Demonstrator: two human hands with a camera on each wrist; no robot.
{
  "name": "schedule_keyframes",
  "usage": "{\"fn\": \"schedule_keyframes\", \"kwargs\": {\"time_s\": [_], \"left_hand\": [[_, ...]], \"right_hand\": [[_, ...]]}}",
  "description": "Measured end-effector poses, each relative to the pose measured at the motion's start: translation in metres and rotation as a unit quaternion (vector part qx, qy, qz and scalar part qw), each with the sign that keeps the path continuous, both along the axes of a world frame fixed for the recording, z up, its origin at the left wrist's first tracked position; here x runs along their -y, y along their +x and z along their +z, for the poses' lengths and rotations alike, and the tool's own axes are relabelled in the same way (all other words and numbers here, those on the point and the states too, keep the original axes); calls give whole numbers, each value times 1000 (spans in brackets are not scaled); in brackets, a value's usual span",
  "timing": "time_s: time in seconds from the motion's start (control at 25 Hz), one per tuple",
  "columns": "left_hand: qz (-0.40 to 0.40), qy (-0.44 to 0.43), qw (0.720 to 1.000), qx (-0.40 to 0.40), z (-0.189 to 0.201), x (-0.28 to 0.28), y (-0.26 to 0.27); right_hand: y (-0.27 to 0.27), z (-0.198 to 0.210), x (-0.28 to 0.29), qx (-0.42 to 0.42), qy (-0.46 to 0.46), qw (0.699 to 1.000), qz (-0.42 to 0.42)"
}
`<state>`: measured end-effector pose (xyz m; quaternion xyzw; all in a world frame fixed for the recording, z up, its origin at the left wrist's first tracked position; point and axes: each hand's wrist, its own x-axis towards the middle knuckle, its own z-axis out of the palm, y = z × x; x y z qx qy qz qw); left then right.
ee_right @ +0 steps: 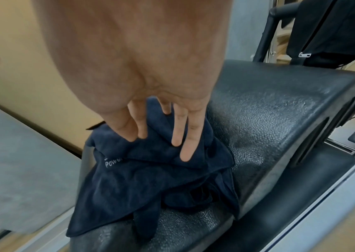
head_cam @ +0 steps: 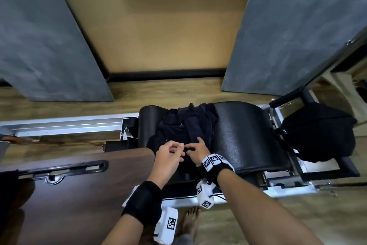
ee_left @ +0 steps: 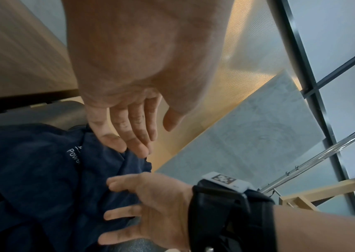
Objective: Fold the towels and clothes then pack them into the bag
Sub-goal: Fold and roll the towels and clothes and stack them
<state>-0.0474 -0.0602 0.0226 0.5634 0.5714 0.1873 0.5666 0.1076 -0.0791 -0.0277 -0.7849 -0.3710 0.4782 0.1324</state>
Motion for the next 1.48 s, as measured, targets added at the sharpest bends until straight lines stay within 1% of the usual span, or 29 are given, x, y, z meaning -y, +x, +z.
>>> {"fn": "schedule_keyframes", "kwargs": {"time_s": [0.12, 0.28, 0.36, 0.44, 0.52, 0.56, 0.64, 0.72, 0.84, 0.92, 1.0, 1.04, 1.08, 1.2, 1.28, 1.36, 1.48], "left_hand": [[8, -3, 1000, -5, -2, -6, -3], [7, -2, 1000, 0, -3, -5, -3], [12, 0, 1000, 0, -4, -5, -3], [15, 5, 1000, 5, 1, -4, -3], [4, 13, 1000, 3, 9, -4, 1], [-3, 18, 1000, 3, 14, -3, 4], [-12, 30, 999, 9, 25, 0, 8], [-13, 53, 998, 24, 37, 4, 14], [-11, 121, 992, 29, 57, 13, 20], [-14, 175, 984, 37, 74, 26, 23], [-42, 219, 973, 62, 93, 41, 28], [-60, 226, 969, 81, 103, 49, 30], [-72, 216, 968, 109, 116, 59, 32], [-73, 136, 964, 217, 154, 90, 33], [-93, 136, 957, 240, 173, 118, 30], [-121, 141, 947, 261, 184, 150, 24], [-172, 153, 921, 315, 202, 204, 10]], "right_hand": [[0, -19, -7, 14, -27, 999, 40], [8, -32, -7, 13, -2, 999, 41], [13, -28, -7, 11, 28, 999, -17], [23, -13, -4, 16, 99, 990, -103], [38, 14, -3, 12, 179, 966, -188], [46, 31, -3, -9, 215, 951, -220], [57, 69, 0, -74, 270, 928, -245], [66, 111, 6, -141, 314, 910, -232], [75, 170, 23, -220, 362, 888, -179], [76, 208, 44, -234, 388, 882, -130], [74, 243, 70, -239, 413, 874, -87], [72, 259, 85, -245, 423, 870, -69], [69, 274, 102, -249, 432, 865, -51], [58, 309, 150, -257, 471, 844, -25], [51, 329, 187, -261, 502, 825, -20], [42, 343, 223, -285, 515, 808, -12], [26, 351, 270, -293, 529, 797, -3]]}}
